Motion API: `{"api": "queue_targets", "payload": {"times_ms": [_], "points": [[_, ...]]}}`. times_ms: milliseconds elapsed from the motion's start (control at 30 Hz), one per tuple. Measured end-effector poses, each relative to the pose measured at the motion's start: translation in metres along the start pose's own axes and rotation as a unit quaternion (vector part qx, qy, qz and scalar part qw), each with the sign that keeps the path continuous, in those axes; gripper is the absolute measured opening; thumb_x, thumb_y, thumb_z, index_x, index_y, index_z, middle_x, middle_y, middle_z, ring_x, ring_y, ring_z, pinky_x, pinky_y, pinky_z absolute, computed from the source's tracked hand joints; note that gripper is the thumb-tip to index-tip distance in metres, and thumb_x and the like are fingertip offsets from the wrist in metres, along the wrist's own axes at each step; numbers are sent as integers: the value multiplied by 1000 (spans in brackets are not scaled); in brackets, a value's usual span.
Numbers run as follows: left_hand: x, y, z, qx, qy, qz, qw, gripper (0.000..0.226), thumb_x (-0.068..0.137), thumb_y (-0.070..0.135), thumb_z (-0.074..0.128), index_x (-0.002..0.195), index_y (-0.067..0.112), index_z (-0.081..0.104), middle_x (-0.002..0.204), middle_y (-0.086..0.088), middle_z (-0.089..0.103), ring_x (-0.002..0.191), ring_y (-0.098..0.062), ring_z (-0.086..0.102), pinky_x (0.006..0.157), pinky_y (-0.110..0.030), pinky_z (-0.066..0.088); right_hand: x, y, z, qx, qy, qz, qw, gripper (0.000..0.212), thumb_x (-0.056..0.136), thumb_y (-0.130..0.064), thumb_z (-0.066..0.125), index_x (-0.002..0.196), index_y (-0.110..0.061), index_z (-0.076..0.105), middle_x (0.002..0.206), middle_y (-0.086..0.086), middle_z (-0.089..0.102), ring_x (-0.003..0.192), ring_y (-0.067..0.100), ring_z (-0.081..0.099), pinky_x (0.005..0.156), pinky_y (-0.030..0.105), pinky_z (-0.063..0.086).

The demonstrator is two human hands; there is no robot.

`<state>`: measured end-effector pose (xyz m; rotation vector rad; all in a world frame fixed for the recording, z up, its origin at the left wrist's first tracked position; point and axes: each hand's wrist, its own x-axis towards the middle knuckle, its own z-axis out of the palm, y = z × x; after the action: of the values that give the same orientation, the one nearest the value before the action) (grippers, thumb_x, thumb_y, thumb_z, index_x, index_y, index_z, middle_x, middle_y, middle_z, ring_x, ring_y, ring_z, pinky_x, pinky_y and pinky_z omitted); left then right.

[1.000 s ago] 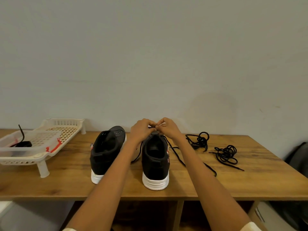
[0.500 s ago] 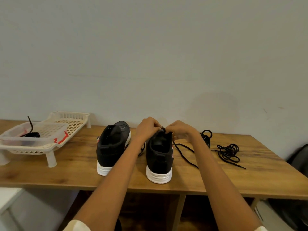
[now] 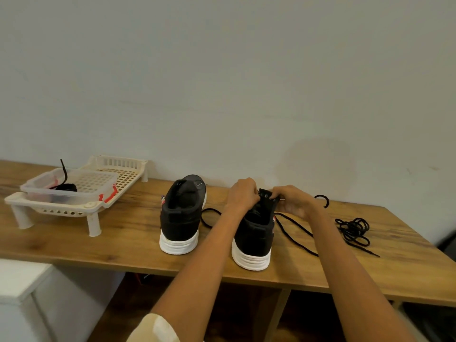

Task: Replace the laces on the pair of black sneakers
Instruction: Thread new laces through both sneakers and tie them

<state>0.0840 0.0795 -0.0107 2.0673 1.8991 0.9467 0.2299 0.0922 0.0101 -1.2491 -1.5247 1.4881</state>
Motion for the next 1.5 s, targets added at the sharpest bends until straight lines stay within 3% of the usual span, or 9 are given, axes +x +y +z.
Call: {"api": "queue_targets", "payload": {"times_ms": [333,500,667,833,1033,1133,1267,1400,1500], "points": [[6,-4,6,12,5,12,1000,12,84,8,62,86,4,73,84,-14,70,77,-27,65,64,-28,47,6,3,3,-26,15,-4,1000,11,83,4,46,89,1,54,85,15,54,73,22,60,73,33,55],[8,-8,8,-12,27,14,999,17,88,11,59,94,6,74,93,-10,71,87,-24,65,70,-26,45,14,11,0,-18,36,-2,999,26,96,-25,54,97,-1,63,90,12,66,88,25,66,78,32,56],[8,-12,10,-55,45,-5,997,15,87,12,58,101,14,57,93,-6,66,87,-25,61,70,-33,48,23,24,9,-65,113,-27,991,16,94,-9,56,89,1,67,76,10,63,66,17,62,53,20,52],[14,-8,7,-61,2,-10,998,29,88,8,47,100,21,71,98,1,59,95,-20,58,82,-34,50,30,20,13,-181,188,-98,960,17,92,-18,60,91,-5,71,84,12,71,71,21,69,70,30,58],[21,-11,3,-62,-81,-64,993,48,90,61,38,86,20,62,93,0,63,93,-23,56,89,-41,46,25,-11,11,174,201,-157,951,11,99,-13,47,97,-4,54,92,12,68,69,20,67,70,30,60],[24,-25,-4,-71,-145,-45,986,9,84,37,62,89,30,63,106,1,63,108,-22,54,100,-44,43,19,-26,-1,355,205,-215,886,11,101,-11,43,97,-4,50,91,13,67,71,19,67,67,27,59],[26,-32,-3,-50,-176,-42,982,42,74,26,59,113,41,65,125,-1,59,121,-27,45,104,-46,38,10,-40,-13,516,156,-292,790,15,101,-14,43,94,-5,52,88,11,67,74,18,69,68,25,58],[22,-25,3,32,-97,-29,994,20,85,38,62,103,36,70,116,2,63,115,-23,47,93,-39,27,9,-38,0,495,110,-297,809,15,100,-15,45,91,-7,54,84,8,68,74,16,69,69,26,58],[19,-18,1,-21,16,-46,999,17,87,39,63,93,28,74,101,3,71,103,-20,58,94,-38,28,15,-25,2,371,120,-237,890,9,97,-13,53,91,-9,58,78,5,67,71,14,67,69,26,58]]}}
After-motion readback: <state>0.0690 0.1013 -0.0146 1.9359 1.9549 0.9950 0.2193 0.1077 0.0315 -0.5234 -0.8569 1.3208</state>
